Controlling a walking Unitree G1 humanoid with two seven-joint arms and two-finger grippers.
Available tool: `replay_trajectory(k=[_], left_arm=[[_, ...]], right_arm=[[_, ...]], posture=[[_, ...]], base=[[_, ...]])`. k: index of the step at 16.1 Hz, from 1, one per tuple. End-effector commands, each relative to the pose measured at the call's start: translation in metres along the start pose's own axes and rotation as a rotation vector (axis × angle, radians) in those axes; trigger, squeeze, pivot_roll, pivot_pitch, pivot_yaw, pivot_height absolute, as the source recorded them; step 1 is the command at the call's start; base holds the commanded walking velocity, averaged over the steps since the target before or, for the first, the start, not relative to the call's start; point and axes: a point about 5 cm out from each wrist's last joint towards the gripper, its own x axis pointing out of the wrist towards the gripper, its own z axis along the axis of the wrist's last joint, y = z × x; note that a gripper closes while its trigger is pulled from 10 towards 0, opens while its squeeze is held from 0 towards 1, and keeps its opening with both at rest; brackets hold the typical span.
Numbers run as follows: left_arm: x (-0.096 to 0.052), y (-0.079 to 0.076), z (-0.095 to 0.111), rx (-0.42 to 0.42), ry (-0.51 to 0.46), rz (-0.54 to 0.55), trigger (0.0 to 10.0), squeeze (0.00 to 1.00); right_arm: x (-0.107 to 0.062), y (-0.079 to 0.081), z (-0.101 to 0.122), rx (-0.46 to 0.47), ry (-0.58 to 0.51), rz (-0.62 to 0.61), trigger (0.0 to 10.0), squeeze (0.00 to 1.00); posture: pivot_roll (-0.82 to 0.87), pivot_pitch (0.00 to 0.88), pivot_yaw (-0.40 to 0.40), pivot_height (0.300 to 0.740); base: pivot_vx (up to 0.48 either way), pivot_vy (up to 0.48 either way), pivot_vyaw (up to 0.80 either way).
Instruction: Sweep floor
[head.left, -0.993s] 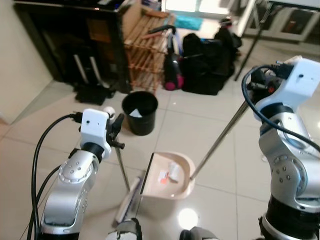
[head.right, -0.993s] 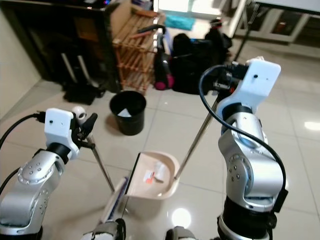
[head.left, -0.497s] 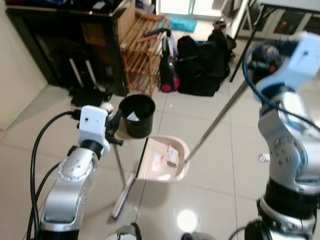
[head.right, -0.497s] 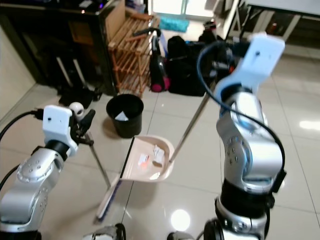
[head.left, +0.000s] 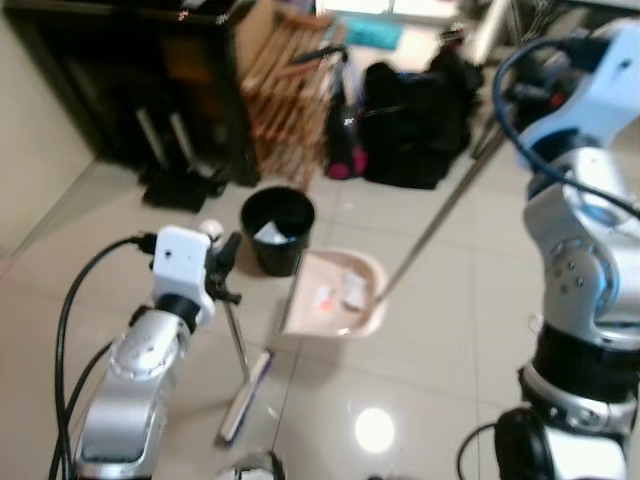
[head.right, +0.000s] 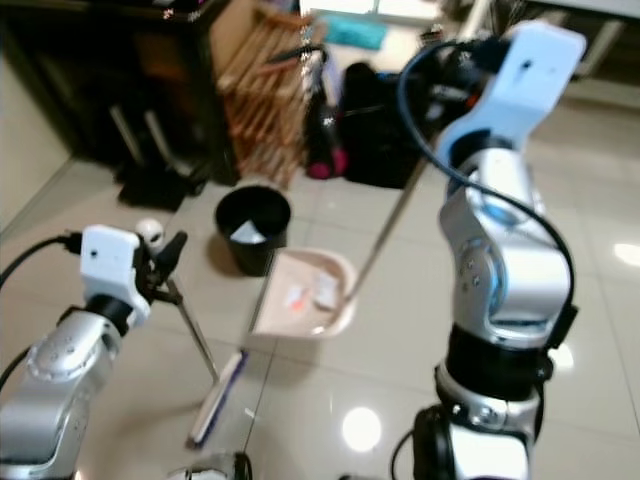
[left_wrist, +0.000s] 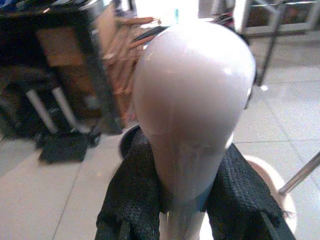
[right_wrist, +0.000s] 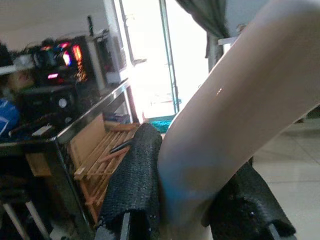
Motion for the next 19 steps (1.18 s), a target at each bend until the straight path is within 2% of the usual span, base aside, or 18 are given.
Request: replay_trajectory(k=[1,2,11,19], left_arm=[[-0.002,0.003,0.002,0.017,-0.017,0.007,10.0,0.0],[-0.002,0.005,0.002,0.019,-0.02,0.014,10.0,0.0],[-0.001,0.009,0.003,0.036,-0.031,0.014,10.0,0.0],[-0.001,0.009,0.002,0.034,-0.033,0.004,10.0,0.0]], right_arm=[[0.001,0.011,0.013,0.035,-0.071,0.042,10.0,0.0],[0.003,0.011,0.013,0.078,-0.086,0.022,10.0,0.0],[0.012,0.009,0.019,0.104,-0.13,0.015,10.0,0.0],[0.016,0.009,0.024,0.163,-0.153,-0.002,10.0,0.0]], posture=[[-0.01,0.097,0.0,0.74],[-0.01,0.095,0.0,0.74],[0.01,0.087,0.003,0.74],[0.01,0.075,0.007,0.74]], base=[[0.416,0.0,0.8],[0.412,0.0,0.0],[0.416,0.0,0.0],[0.419,0.0,0.0]])
